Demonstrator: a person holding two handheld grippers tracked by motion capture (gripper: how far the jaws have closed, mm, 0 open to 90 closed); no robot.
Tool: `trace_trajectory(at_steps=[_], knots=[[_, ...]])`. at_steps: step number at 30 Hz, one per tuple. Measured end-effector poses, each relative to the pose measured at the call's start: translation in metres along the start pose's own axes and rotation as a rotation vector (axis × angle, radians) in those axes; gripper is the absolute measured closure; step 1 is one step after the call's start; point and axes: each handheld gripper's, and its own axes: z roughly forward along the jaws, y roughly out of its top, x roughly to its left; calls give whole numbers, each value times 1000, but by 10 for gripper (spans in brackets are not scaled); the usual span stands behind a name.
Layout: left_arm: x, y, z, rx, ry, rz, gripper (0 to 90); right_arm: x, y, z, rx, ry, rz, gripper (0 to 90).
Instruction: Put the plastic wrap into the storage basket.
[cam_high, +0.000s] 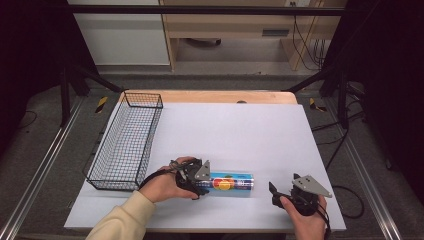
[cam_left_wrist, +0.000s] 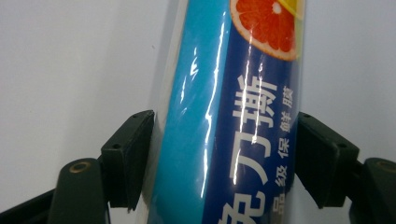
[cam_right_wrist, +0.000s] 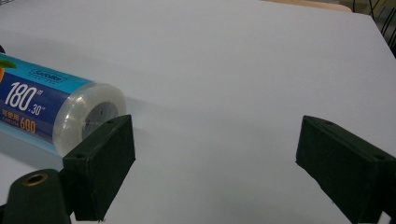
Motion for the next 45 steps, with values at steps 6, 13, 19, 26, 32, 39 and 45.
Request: trace_trajectory(at_steps=[6,13,19,26,32,39,45], knots=[[1,1,2,14,2,8,276,1,0,0,2,5,-4,120],[3,2,2,29,-6,18,281,2,0,0,6,9,-1,120],[3,3,3,37,-4,22,282,2,0,1,10,10,0,116],[5,3,4,45,-13,21,285,2,0,1,13,10,3,114],[3,3,4,37,-3,28,290,2,0,1,13,13,2,115],[0,3,2,35,15,46,295,3,0,2,16,17,1,118],[-2,2,0,34,13,27,298,2,0,2,14,17,3,119]])
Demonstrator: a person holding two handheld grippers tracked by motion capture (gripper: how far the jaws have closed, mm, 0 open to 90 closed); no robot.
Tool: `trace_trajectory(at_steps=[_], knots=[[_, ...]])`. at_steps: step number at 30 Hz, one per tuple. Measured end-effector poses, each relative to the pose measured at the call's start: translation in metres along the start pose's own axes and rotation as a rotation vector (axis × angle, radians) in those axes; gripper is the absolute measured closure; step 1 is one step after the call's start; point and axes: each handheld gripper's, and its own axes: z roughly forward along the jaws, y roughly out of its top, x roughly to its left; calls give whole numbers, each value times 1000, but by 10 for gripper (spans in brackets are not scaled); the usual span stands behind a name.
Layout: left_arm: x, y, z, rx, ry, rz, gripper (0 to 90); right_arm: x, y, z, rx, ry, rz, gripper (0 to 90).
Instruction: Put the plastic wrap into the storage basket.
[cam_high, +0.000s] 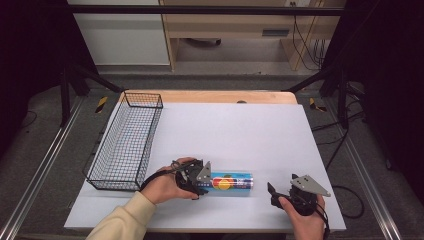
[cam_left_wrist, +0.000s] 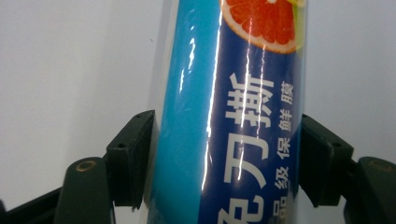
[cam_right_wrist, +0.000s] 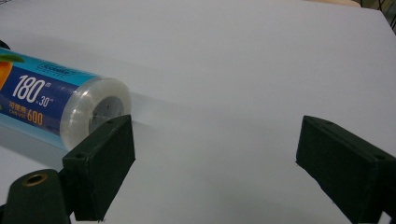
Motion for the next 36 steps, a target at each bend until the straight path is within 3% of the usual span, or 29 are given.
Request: trace_trajectory(at_steps=[6,13,21,26,36], knots=[[-2,-1,-3,4,-13,-2,299,1,1,0,-1,1,-3,120],[0,-3,-9,-26,-37,-54,304,0,1,-1,-6,1,-3,120],[-1,-4,-16,-60,-43,-86,308,1,1,-2,-5,8,-1,121],[-3,-3,-24,-101,-54,-93,311,1,1,-1,-5,3,1,122],[-8,1,-29,-116,-52,-84,315,0,1,-2,-7,1,3,123]])
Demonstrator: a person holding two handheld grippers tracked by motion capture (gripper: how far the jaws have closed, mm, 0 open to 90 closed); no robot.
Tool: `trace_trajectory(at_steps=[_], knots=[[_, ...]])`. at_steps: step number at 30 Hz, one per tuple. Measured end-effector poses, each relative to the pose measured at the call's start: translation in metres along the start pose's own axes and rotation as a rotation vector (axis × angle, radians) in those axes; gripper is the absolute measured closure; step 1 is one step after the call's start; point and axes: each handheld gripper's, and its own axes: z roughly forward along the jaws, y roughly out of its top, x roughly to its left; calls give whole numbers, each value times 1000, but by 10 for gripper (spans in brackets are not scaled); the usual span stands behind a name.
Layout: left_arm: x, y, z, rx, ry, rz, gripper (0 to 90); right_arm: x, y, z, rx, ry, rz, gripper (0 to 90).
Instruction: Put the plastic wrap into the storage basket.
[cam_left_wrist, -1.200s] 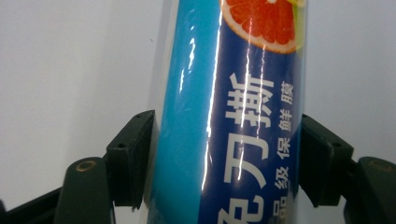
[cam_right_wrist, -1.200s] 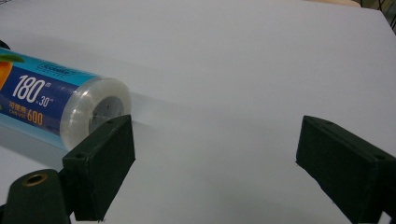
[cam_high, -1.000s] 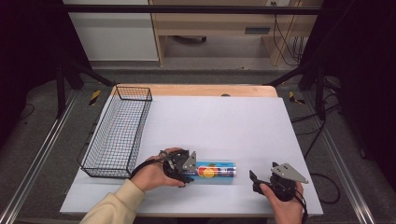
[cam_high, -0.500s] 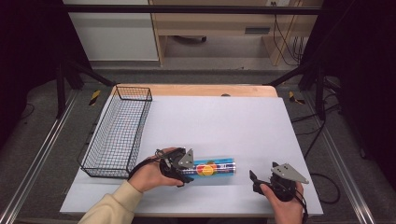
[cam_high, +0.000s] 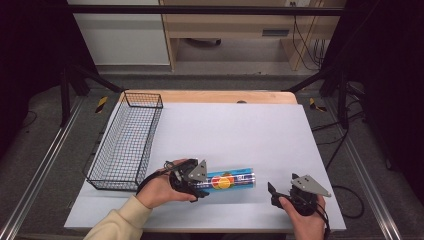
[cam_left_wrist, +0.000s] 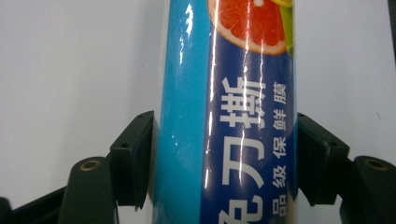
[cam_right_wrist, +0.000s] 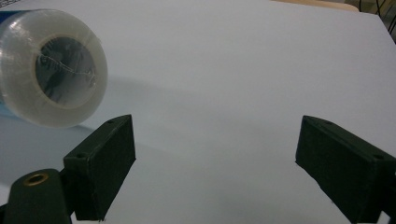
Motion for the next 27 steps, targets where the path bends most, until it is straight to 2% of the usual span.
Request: trace_trajectory(at_steps=[5,16,19,20,27], knots=[[-4,3,-7,-2,5,2,316,-1,0,0,-4,-6,5,123],[-10,14,-30,-65,34,-15,318,0,-1,-4,-24,-7,21,125],[-9,16,-39,-86,58,-33,319,-1,-1,-5,-37,-7,32,125],[-7,17,-41,-82,55,-40,319,-1,-1,-5,-39,-4,38,125],[-3,20,-51,-71,102,-71,320,-2,-1,-6,-53,13,42,125]])
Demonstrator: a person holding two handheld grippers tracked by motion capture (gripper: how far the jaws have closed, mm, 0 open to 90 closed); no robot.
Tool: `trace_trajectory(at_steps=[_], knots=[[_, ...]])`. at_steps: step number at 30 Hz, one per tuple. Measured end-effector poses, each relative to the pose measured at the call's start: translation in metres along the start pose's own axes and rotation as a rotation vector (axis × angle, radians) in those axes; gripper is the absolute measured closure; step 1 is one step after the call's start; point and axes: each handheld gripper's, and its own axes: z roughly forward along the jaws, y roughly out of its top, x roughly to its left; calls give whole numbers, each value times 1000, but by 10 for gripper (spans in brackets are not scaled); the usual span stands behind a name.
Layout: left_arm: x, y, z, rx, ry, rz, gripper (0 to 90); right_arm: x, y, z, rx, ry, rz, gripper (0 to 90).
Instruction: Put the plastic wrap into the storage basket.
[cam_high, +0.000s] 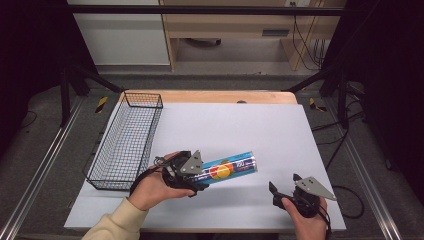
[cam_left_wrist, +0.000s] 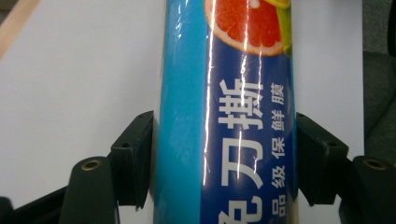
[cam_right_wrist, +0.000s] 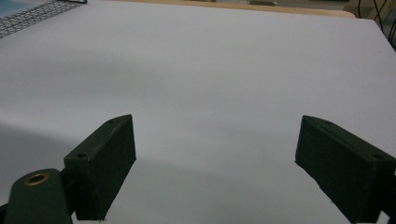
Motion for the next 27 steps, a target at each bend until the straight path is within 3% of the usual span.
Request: trace_trajectory(at_steps=[8,12,19,27], knots=[[5,1,-27,-13,69,-53,320,2,1,-1,-7,29,1,124],[4,2,-44,-8,118,-60,320,3,2,-3,-17,29,-5,125],[1,-3,-64,0,156,-64,320,3,3,-5,-23,13,-9,124],[7,-18,-80,27,186,-105,321,4,3,-6,-23,1,-9,125]])
